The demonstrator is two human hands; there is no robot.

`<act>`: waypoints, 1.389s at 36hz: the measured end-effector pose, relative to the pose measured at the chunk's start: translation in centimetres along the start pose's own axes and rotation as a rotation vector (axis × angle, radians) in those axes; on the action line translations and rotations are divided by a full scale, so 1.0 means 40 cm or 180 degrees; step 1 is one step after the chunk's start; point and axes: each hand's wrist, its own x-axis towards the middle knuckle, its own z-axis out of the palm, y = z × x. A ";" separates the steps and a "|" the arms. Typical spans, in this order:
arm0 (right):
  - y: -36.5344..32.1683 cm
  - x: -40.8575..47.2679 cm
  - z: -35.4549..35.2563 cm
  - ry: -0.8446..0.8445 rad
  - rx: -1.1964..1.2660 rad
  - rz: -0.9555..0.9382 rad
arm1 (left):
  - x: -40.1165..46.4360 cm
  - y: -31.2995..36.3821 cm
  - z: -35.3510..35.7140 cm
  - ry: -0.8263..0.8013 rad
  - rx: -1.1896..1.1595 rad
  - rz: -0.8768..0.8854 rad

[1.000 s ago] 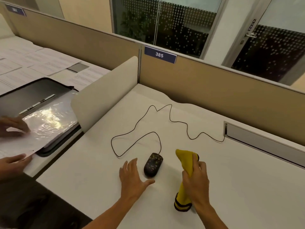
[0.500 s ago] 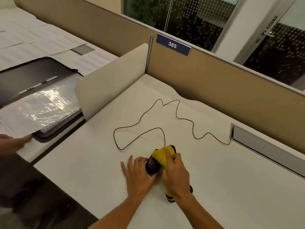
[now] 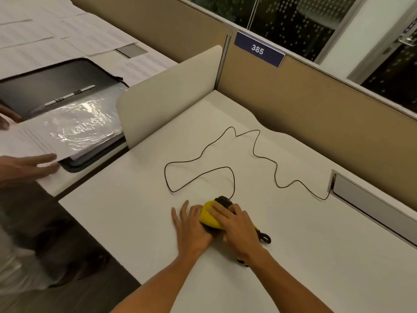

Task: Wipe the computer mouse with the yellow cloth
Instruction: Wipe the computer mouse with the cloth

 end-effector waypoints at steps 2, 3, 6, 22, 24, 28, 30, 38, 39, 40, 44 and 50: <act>0.019 -0.020 -0.003 0.0049 -0.0051 -0.0181 | -0.001 -0.004 0.005 0.0050 -0.0034 0.0074; 0.027 -0.031 -0.004 0.0092 -0.0078 -0.0266 | -0.002 -0.005 0.006 0.0058 -0.0028 0.0098; 0.048 -0.044 -0.006 0.0157 -0.0080 -0.0345 | -0.005 -0.002 0.004 0.0077 0.0059 0.0180; 0.110 -0.063 -0.025 0.0284 -0.0422 -0.0605 | -0.007 0.000 0.002 0.0291 -0.0163 0.0200; 0.107 -0.050 -0.019 0.0362 -0.0320 -0.0491 | -0.007 -0.002 0.007 0.0295 -0.0122 0.0233; 0.060 -0.033 -0.005 0.0270 -0.0332 -0.0697 | -0.007 -0.012 0.015 0.0268 0.0087 0.0284; 0.054 -0.037 -0.010 0.0191 -0.0371 -0.0819 | -0.006 -0.014 0.016 0.0225 0.0147 0.0276; 0.135 -0.067 -0.045 0.0138 -0.0469 -0.0649 | -0.007 -0.006 0.013 0.0367 -0.0195 0.0230; 0.131 -0.061 -0.044 0.0180 -0.0445 -0.0561 | -0.007 -0.007 0.014 0.0359 -0.0179 0.0230; 0.123 -0.056 -0.040 0.0197 -0.0430 -0.0518 | -0.007 -0.009 0.015 0.0340 -0.0147 0.0232; 0.083 -0.051 -0.026 0.0113 -0.0411 -0.0760 | -0.008 -0.013 0.022 0.0287 0.0037 0.0261; 0.135 -0.086 -0.025 -0.0034 -0.0436 -0.0780 | -0.009 -0.007 0.018 0.0409 -0.0144 0.0226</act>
